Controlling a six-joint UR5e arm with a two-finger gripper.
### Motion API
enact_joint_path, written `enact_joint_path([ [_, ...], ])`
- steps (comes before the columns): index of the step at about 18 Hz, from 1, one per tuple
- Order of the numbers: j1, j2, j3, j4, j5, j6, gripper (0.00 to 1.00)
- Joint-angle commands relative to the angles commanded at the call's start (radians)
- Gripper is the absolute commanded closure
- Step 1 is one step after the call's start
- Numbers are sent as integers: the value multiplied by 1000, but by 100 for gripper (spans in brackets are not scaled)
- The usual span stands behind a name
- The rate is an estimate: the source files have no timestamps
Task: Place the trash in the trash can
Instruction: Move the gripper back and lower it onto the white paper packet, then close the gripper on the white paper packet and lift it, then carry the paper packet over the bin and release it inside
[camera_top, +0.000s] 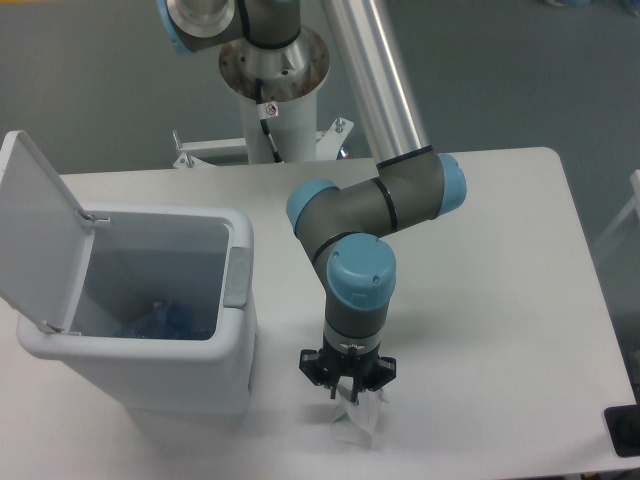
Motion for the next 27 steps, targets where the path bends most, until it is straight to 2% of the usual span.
enact_joint_path([
  [7,38,17,80,0,-40,-38,100],
  [15,133,142,153,0,-317,-107,100],
  [23,126,281,143,-3,-492,-218,100],
  [27,54,363,92,-32,-508,-238,100],
])
